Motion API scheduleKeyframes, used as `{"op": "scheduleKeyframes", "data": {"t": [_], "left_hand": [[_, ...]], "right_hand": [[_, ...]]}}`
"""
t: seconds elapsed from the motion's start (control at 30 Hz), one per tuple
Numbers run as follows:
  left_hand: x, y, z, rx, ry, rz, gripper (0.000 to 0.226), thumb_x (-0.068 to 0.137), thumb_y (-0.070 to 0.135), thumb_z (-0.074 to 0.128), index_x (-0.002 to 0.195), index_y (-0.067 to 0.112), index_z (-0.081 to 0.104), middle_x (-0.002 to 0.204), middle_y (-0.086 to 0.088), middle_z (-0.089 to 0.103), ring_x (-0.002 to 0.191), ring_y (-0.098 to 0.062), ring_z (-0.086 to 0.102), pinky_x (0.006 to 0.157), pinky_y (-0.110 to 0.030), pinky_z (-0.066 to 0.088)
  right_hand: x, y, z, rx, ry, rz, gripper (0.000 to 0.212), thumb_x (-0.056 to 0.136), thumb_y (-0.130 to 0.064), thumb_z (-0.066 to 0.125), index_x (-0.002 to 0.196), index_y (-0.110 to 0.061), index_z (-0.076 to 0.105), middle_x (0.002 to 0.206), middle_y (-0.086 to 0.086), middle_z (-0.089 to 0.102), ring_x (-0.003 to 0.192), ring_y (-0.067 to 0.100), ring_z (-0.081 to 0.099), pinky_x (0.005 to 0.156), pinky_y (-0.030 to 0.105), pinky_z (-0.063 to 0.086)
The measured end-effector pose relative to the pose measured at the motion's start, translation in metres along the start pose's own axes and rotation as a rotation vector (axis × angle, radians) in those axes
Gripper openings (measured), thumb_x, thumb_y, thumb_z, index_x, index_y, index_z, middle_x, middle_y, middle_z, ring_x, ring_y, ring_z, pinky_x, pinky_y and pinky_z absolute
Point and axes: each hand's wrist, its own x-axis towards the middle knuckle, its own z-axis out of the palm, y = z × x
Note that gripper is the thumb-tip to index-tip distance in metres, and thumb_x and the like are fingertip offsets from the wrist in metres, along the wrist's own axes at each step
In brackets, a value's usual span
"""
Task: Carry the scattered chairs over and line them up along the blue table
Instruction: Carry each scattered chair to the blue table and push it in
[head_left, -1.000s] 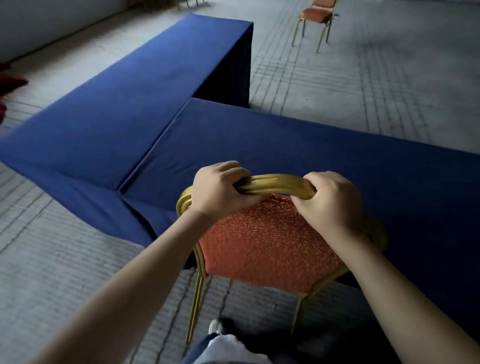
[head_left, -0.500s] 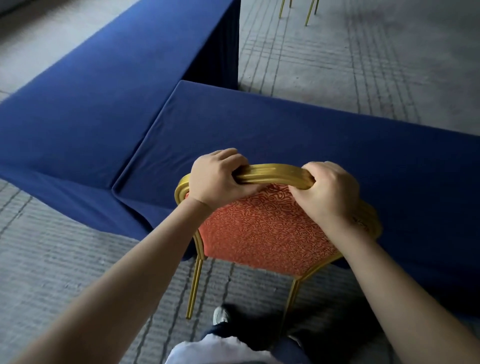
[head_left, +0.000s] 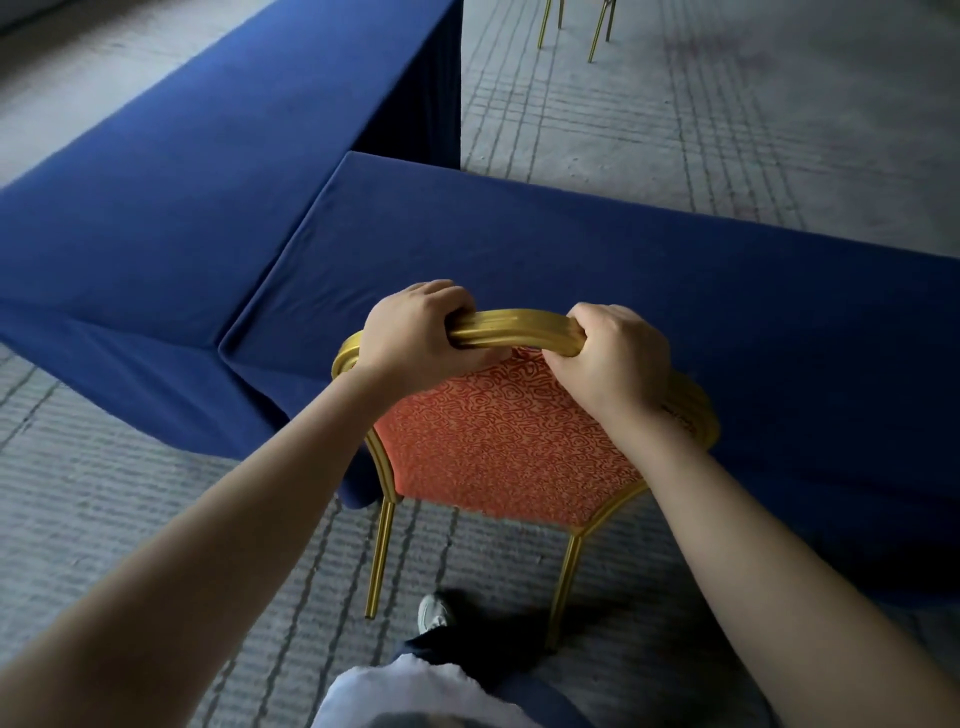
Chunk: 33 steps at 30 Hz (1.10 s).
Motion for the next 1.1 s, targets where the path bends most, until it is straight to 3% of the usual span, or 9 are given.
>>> {"op": "scheduleKeyframes", "data": {"t": [0.23,0.33,0.43,0.6,0.7,0.87,1.0,1.1], "left_hand": [[-0.071,0.038,-0.022,-0.008,-0.362,-0.1,0.044,0.061,0.061,0.079,0.085,0.037,0.051,0.078,0.018,0.053,0.071,-0.002,0.049,0.055,-0.024,0.036],[-0.119,0.05,-0.019,0.007,-0.435,-0.129,0.047,0.061,0.061,0.079,0.096,0.036,0.06,0.087,0.017,0.059,0.079,-0.006,0.057,0.066,-0.03,0.048],[-0.17,0.059,-0.015,0.008,-0.467,-0.152,0.047,0.064,0.06,0.078,0.103,0.037,0.063,0.091,0.019,0.058,0.083,-0.006,0.056,0.068,-0.028,0.044],[-0.247,0.073,-0.011,0.063,-0.601,-0.168,0.048,0.07,0.053,0.076,0.113,0.035,0.062,0.108,0.014,0.063,0.102,-0.013,0.058,0.082,-0.034,0.049],[-0.292,0.083,-0.007,0.134,-0.72,-0.127,0.047,0.074,0.039,0.072,0.119,0.042,0.058,0.111,0.015,0.063,0.108,-0.015,0.056,0.085,-0.035,0.049],[-0.327,0.091,-0.011,0.101,-0.614,-0.225,0.047,0.081,0.029,0.069,0.126,0.038,0.057,0.114,0.009,0.065,0.106,-0.018,0.06,0.082,-0.033,0.05],[-0.331,0.101,-0.017,0.092,-0.573,-0.174,0.04,0.085,0.026,0.064,0.124,0.028,0.059,0.12,0.004,0.058,0.107,-0.021,0.059,0.081,-0.036,0.05],[-0.34,0.101,-0.015,0.041,-0.567,-0.195,0.037,0.087,0.025,0.061,0.124,0.026,0.057,0.125,0.001,0.052,0.11,-0.023,0.055,0.086,-0.036,0.045]], "right_hand": [[-0.079,-0.024,-0.021,0.108,-0.09,-0.035,0.028,0.075,-0.027,0.063,0.058,-0.019,0.043,0.054,-0.009,0.042,0.05,0.016,0.041,0.045,0.021,0.017],[-0.134,-0.035,-0.03,0.133,-0.118,-0.041,0.028,0.076,-0.027,0.065,0.058,-0.016,0.045,0.053,-0.008,0.043,0.052,0.017,0.042,0.047,0.023,0.022],[-0.184,-0.048,-0.034,0.146,-0.152,-0.041,0.028,0.076,-0.029,0.066,0.059,-0.016,0.048,0.054,-0.009,0.045,0.054,0.018,0.043,0.048,0.025,0.026],[-0.255,-0.07,-0.04,0.086,-0.412,-0.044,0.02,0.077,-0.037,0.067,0.07,-0.019,0.063,0.075,-0.001,0.064,0.078,0.023,0.056,0.064,0.031,0.039],[-0.299,-0.085,-0.044,0.029,-0.576,-0.057,0.021,0.08,-0.041,0.064,0.084,-0.02,0.069,0.09,-0.002,0.065,0.093,0.023,0.056,0.078,0.035,0.045],[-0.32,-0.102,-0.055,0.04,-0.606,0.107,0.017,0.078,-0.039,0.067,0.073,-0.03,0.054,0.083,-0.005,0.057,0.093,0.023,0.053,0.076,0.033,0.042],[-0.317,-0.107,-0.065,-0.006,-0.72,0.193,0.02,0.081,-0.042,0.065,0.096,-0.028,0.065,0.093,-0.002,0.06,0.104,0.024,0.05,0.079,0.034,0.043],[-0.326,-0.113,-0.071,0.069,-0.774,0.291,0.037,0.084,-0.041,0.062,0.118,-0.028,0.058,0.114,-0.001,0.056,0.116,0.025,0.042,0.093,0.039,0.041]]}}
